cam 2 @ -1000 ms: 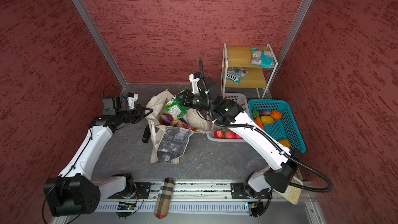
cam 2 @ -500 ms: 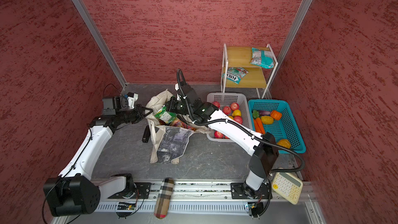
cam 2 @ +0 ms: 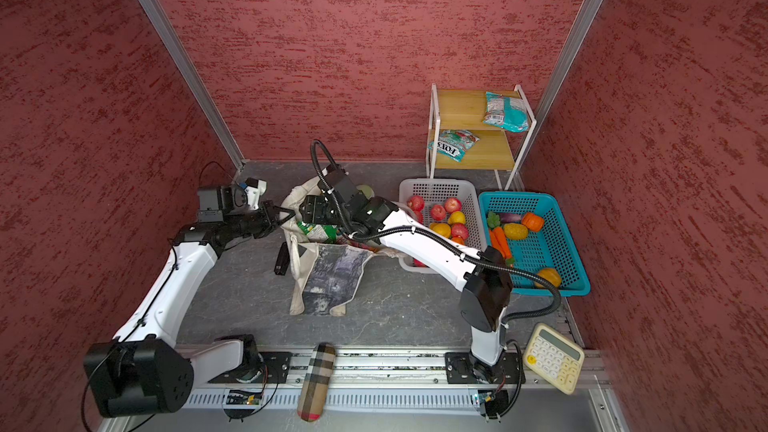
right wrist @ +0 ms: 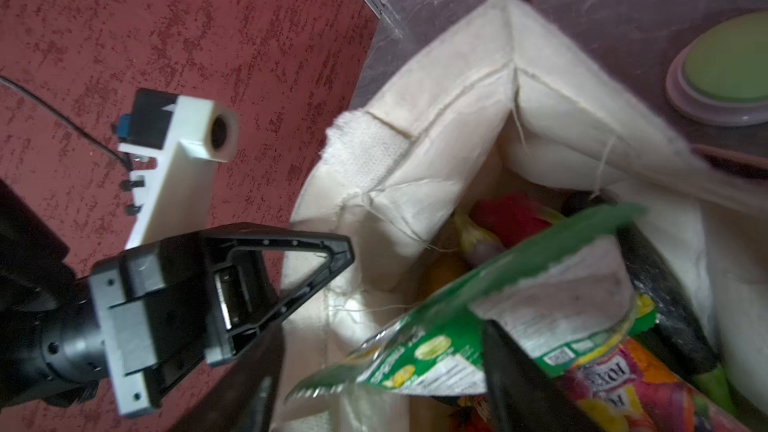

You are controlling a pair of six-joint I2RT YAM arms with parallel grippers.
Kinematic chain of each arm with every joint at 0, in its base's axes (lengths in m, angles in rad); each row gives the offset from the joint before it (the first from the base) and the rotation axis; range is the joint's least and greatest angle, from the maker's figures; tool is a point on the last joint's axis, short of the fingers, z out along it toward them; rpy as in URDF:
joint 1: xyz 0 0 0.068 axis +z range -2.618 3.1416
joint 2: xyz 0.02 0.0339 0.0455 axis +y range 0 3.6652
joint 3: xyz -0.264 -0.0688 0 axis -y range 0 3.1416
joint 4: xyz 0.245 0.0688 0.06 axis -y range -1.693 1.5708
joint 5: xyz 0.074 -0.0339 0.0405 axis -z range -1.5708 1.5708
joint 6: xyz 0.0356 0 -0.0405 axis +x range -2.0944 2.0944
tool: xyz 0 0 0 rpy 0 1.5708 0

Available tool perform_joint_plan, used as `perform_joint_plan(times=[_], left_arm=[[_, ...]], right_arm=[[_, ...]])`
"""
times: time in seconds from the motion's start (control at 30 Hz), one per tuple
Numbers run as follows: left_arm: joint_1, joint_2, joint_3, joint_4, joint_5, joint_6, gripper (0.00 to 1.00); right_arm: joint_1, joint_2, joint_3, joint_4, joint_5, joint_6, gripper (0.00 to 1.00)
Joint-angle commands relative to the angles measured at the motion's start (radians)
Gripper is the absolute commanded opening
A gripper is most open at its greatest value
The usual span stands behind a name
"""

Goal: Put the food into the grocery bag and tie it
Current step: 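Lift the green candy bag and carry it into the tote, then open the right gripper to drop the green bag and withdraw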

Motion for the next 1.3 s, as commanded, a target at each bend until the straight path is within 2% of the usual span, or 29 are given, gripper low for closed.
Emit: perform_joint_plan(times=[0.0,0.23,0.33,0.4,0.5,0.63,0.83,1.03,1.27], left_arm=[[0.007,-0.003,-0.006,0.034,-0.010,0.009,0.00],[0.006,-0.007,-0.008,0.031,-0.014,0.010,0.00],[0.003,-0.007,-0.008,0.032,-0.017,0.008,0.00],[0.001,-0.006,-0.008,0.031,-0.016,0.009,0.00],[-0.001,-0.005,-0.008,0.031,-0.018,0.008,0.00],[-0.004,-0.002,-0.006,0.031,-0.020,0.009,0.00],[-0.004,0.000,-0.006,0.030,-0.024,0.010,0.00],[-0.005,-0.002,-0.006,0.027,-0.029,0.012,0.00],[-0.005,-0.003,-0.005,0.026,-0.027,0.012,0.00]], right_arm=[[0.032,-0.107,0.023,-0.058,0.177,-0.080,0.99],[0.024,-0.343,-0.162,-0.089,0.421,-0.041,0.99],[-0.013,-0.451,-0.283,-0.114,0.461,0.017,0.99],[-0.056,-0.519,-0.380,-0.122,0.437,0.085,0.99],[-0.141,-0.626,-0.564,-0.073,0.329,0.196,0.98],[-0.250,-0.702,-0.764,0.022,0.167,0.268,0.85],[-0.316,-0.624,-0.853,0.086,0.020,0.258,0.68],[-0.339,-0.562,-0.895,0.158,-0.028,0.279,0.56],[-0.361,-0.512,-0.905,0.200,-0.071,0.277,0.50]])
